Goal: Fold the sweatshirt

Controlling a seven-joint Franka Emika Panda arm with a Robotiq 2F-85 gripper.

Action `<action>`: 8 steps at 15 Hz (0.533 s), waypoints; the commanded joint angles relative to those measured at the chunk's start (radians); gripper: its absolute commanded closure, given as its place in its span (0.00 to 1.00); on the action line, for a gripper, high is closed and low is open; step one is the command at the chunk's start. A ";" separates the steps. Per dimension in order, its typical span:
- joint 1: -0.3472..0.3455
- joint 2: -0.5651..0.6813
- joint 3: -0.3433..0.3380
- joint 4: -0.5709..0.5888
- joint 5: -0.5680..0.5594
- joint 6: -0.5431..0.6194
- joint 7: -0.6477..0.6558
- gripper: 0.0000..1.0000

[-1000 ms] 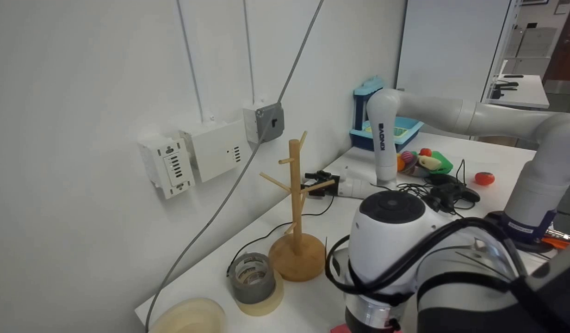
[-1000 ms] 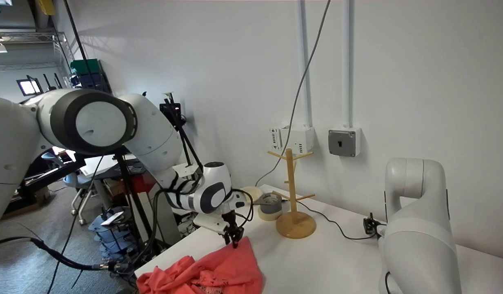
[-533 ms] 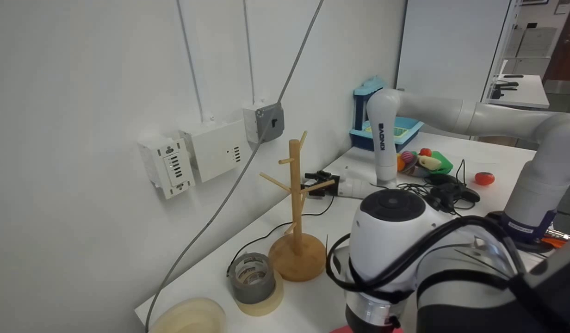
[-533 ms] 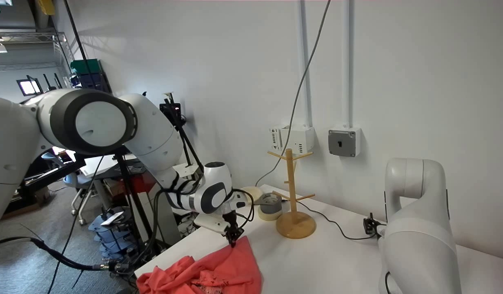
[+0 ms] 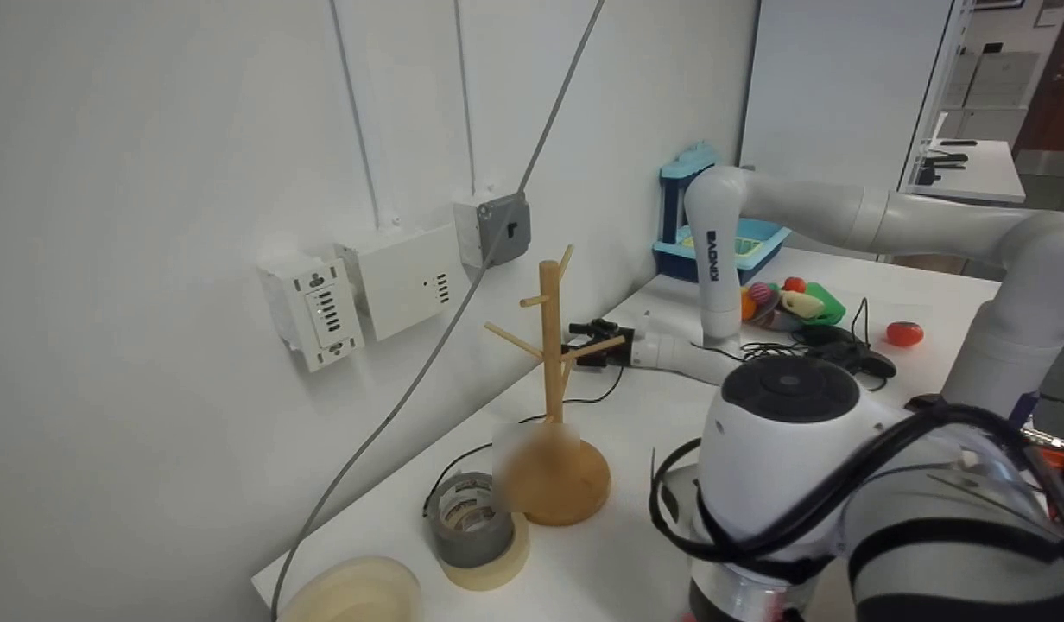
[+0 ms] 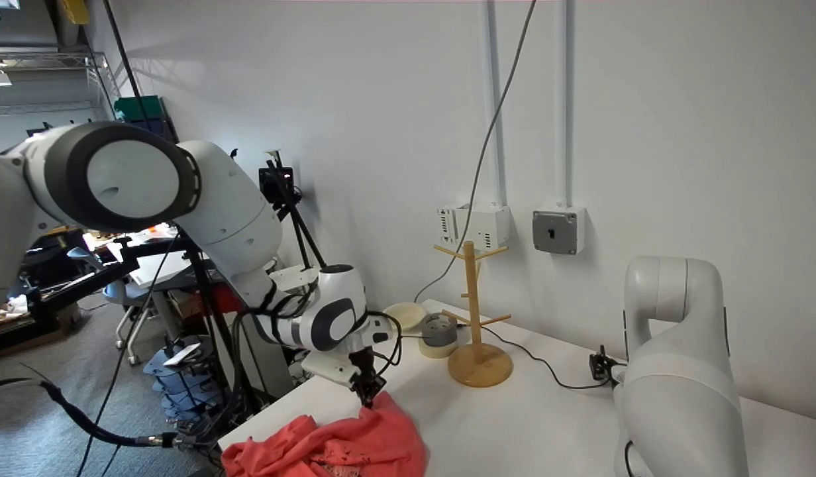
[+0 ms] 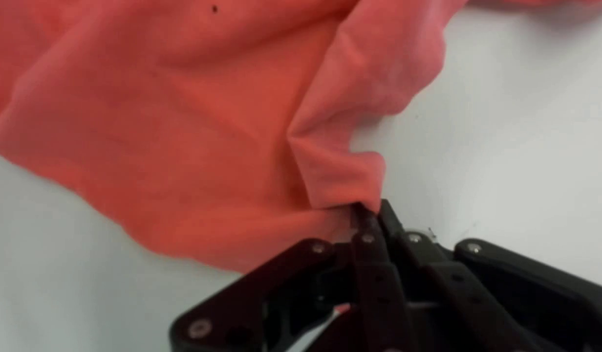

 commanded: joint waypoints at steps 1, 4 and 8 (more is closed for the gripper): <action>0.032 -0.152 -0.026 -0.212 -0.001 0.090 0.049 0.99; 0.101 -0.230 -0.100 -0.334 -0.034 0.178 0.143 0.99; 0.260 -0.294 -0.276 -0.444 -0.102 0.275 0.293 0.99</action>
